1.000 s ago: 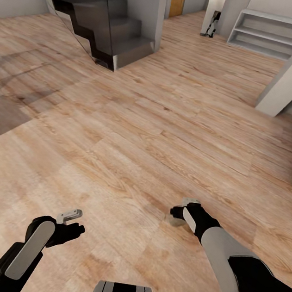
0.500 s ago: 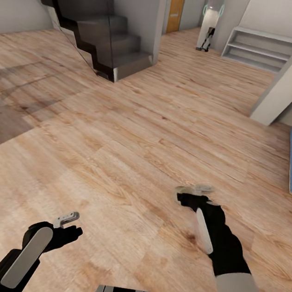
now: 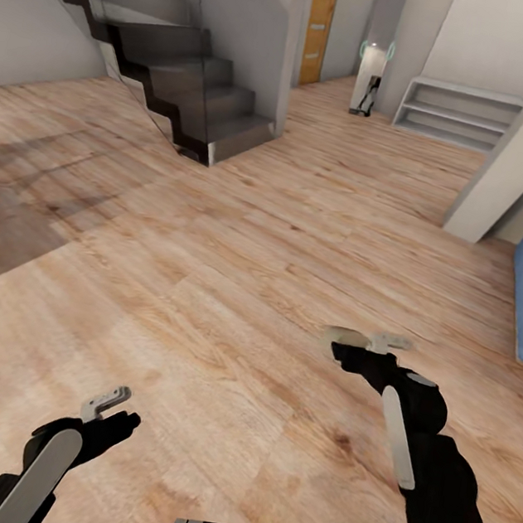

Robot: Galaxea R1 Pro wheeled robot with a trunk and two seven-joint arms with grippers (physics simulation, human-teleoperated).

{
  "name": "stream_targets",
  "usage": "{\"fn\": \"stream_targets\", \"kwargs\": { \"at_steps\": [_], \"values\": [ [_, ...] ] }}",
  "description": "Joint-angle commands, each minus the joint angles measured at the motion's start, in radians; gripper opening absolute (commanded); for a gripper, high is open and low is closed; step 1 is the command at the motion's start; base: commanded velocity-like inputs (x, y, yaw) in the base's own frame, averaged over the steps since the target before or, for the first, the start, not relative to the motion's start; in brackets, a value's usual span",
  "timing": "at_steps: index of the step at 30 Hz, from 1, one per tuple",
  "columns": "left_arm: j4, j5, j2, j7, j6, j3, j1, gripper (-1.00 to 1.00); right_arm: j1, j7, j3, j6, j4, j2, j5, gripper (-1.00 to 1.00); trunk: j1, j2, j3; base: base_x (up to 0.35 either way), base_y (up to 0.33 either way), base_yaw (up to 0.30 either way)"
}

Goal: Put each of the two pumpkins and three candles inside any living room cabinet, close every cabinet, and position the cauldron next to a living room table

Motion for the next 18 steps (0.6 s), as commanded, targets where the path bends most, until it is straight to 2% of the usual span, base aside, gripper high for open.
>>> {"fn": "stream_targets", "kwargs": {
  "at_steps": [1, 2, 3, 5, 8, 9, 14, 18],
  "values": [
    [-0.006, 0.009, 0.001, 0.01, -0.006, -0.002, 0.005, 1.0, 0.002, 0.045, 0.0, 0.02, -0.007, -0.002, 0.001, -1.0, -0.001, 0.0, 0.003, 0.0, 0.0, 0.219],
    [-0.007, 0.009, 0.001, 0.01, -0.011, -0.002, 0.008, 1.0, 0.002, 0.074, 0.0, 0.025, -0.009, -0.002, 0.002, -1.0, -0.001, 0.0, 0.007, 0.0, 0.0, 0.232],
    [-0.007, 0.009, 0.001, -0.003, -0.037, -0.002, 0.017, 1.0, 0.005, 0.171, -0.001, 0.036, -0.014, -0.004, 0.009, -1.0, -0.001, 0.0, 0.011, 0.0, 0.0, 0.267],
    [-0.005, 0.009, 0.001, -0.039, -0.058, -0.003, 0.023, 1.0, 0.008, 0.202, -0.001, 0.036, -0.016, -0.005, 0.011, -1.0, -0.002, 0.001, 0.019, 0.0, 0.0, 0.276],
    [-0.003, 0.008, 0.001, -0.08, -0.074, -0.003, 0.032, 1.0, 0.023, 0.217, 0.001, 0.036, -0.016, -0.005, 0.012, -1.0, -0.004, 0.002, 0.03, 0.0, 0.0, 0.281],
    [0.001, 0.007, 0.002, -0.129, -0.082, -0.002, 0.041, 1.0, 0.034, 0.227, 0.005, 0.035, -0.018, -0.004, 0.012, -1.0, -0.004, 0.002, 0.034, 0.0, 0.0, 0.287],
    [0.004, 0.006, 0.003, -0.161, -0.085, -0.001, 0.043, 1.0, 0.038, 0.229, 0.017, 0.034, -0.018, -0.004, 0.013, -1.0, -0.006, 0.003, 0.054, 0.0, 0.0, 0.287],
    [0.009, 0.005, 0.003, -0.165, -0.087, -0.001, 0.044, 1.0, 0.038, 0.23, 0.025, 0.034, -0.018, -0.005, 0.013, -1.0, -0.008, 0.004, 0.069, 0.0, 0.0, 0.288]
  ]
}}
